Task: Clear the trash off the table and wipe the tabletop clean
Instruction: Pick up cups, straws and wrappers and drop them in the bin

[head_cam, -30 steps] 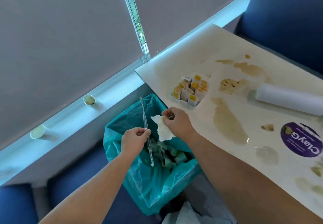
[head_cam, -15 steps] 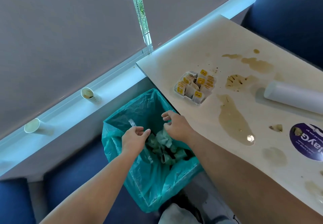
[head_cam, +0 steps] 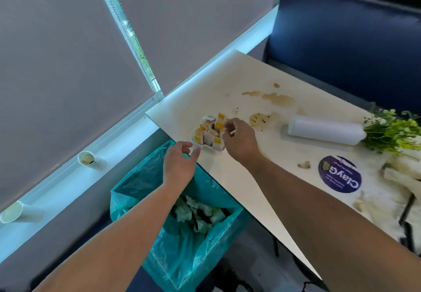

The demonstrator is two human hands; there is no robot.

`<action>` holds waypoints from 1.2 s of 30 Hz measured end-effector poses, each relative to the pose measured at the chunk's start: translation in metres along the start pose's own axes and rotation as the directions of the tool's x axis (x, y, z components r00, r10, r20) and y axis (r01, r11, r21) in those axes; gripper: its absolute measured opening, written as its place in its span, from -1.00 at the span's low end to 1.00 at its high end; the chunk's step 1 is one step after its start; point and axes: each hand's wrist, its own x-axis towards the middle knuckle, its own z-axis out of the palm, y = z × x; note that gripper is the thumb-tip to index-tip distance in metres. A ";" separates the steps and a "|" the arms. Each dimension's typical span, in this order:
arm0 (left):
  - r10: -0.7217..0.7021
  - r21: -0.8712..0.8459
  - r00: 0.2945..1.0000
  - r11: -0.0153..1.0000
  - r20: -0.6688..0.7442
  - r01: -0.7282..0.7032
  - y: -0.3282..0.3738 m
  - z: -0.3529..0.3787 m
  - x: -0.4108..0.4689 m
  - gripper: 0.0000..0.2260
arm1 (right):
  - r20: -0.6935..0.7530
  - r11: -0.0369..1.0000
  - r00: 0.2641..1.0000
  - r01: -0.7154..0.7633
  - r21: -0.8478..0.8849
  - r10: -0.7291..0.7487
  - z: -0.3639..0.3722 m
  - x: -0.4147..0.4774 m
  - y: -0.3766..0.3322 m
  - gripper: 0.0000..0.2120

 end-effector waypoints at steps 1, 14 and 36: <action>0.030 0.004 1.000 1.000 0.010 -0.030 0.011 0.004 0.000 -0.77 | -0.023 1.000 1.000 -0.002 -0.014 0.002 -0.011 0.000 0.003 -0.79; 0.292 -0.006 0.921 0.954 0.258 -0.301 0.149 0.108 -0.077 -0.72 | -0.326 0.975 0.928 -0.213 -0.068 0.180 -0.203 -0.063 0.105 -0.73; 0.206 0.178 0.889 0.938 0.408 -0.299 0.190 0.234 -0.174 -0.65 | -0.147 0.924 0.934 -0.348 -0.158 0.326 -0.306 -0.168 0.266 -0.60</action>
